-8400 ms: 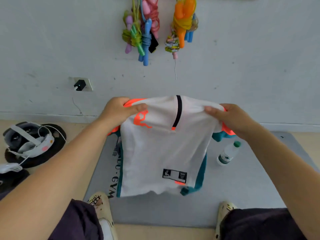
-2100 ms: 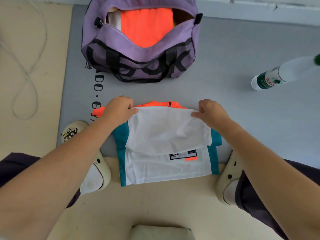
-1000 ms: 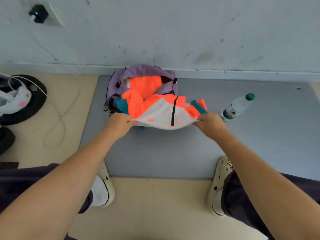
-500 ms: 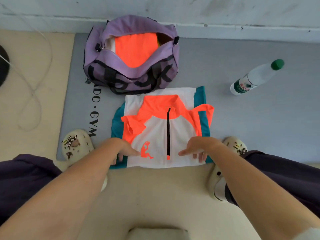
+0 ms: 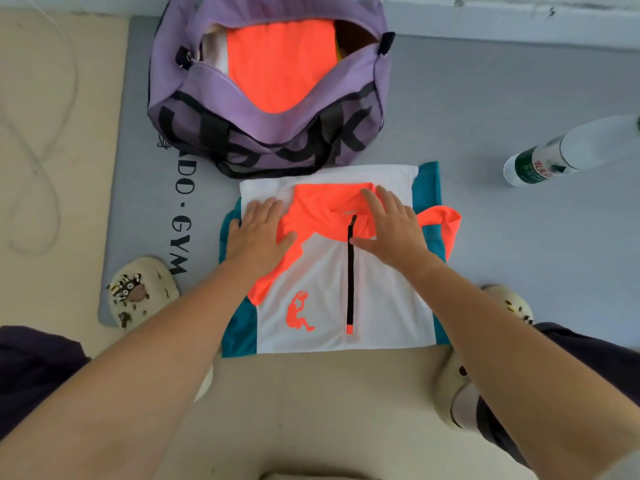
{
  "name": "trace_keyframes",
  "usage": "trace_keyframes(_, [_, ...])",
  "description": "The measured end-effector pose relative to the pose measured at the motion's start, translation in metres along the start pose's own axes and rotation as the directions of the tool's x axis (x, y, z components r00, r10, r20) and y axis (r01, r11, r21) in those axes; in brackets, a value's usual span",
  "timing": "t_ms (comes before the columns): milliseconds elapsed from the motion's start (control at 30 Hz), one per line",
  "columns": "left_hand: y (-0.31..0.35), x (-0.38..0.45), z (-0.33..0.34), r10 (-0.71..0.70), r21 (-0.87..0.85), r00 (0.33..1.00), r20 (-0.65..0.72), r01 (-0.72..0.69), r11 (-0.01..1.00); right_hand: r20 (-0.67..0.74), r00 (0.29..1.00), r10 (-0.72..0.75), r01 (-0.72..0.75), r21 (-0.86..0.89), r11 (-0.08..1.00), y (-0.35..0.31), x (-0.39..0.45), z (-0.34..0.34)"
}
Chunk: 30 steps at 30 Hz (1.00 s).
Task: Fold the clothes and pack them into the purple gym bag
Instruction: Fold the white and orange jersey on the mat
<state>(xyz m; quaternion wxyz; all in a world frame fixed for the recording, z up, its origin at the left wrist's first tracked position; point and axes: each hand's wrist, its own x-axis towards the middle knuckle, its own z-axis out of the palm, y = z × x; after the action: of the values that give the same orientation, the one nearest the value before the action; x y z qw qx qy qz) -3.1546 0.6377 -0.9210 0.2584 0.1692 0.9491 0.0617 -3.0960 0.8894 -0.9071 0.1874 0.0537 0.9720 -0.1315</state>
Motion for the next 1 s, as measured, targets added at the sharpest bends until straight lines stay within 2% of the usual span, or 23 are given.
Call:
trace_keyframes(67, [-0.002,0.006,-0.002,-0.071,-0.064,0.987,-0.142,0.062,0.996,0.021,1.0,0.017,-0.016,-0.038,0.999,0.001,0.007,0.005])
trace_keyframes(133, [0.0,0.019,-0.011,-0.019,-0.072,0.958,-0.288,-0.002,0.997,0.009,1.0,0.023,-0.022,-0.055,0.998,-0.001,0.013,0.009])
trace_keyframes(167, [0.002,0.027,-0.016,0.023,-0.061,0.953,-0.301,-0.044,0.997,0.007,1.0,0.028,-0.028,-0.047,0.999,-0.003,0.017,0.01])
trace_keyframes(233, [0.004,0.044,-0.025,0.065,-0.067,0.977,-0.205,-0.08,0.994,0.019,0.999,0.038,-0.037,-0.027,0.999,-0.007,0.025,0.011])
trace_keyframes(333, [0.002,0.076,-0.036,0.047,-0.069,0.998,-0.029,-0.049,0.996,0.027,0.999,0.033,-0.033,-0.015,0.999,-0.01,0.038,0.009])
trace_keyframes(433, [0.003,0.11,-0.058,-0.034,-0.081,0.999,0.007,0.035,0.996,0.033,0.999,0.02,-0.021,0.01,1.0,-0.01,0.049,0.005])
trace_keyframes(500, [0.007,0.126,-0.068,-0.062,-0.105,0.998,-0.018,0.059,0.993,0.034,0.999,0.029,-0.029,0.001,1.0,-0.01,0.052,0.004])
trace_keyframes(700, [0.013,0.144,-0.076,-0.01,-0.193,0.971,-0.238,-0.037,0.981,0.0,1.0,0.017,-0.017,-0.018,1.0,-0.006,0.054,0.009])
trace_keyframes(867, [0.024,0.127,-0.066,0.014,-0.217,0.986,-0.166,-0.05,0.975,-0.002,1.0,0.025,-0.025,0.004,1.0,-0.009,0.057,0.008])
trace_keyframes(900, [0.027,0.119,-0.062,0.017,-0.213,0.981,-0.194,-0.059,0.975,-0.013,0.999,0.031,-0.03,0.035,0.999,-0.009,0.058,0.006])
trace_keyframes(1000, [0.035,0.094,-0.046,0.078,-0.197,0.916,-0.394,-0.167,0.966,-0.105,0.989,0.104,-0.09,0.122,0.988,-0.005,0.06,0.0])
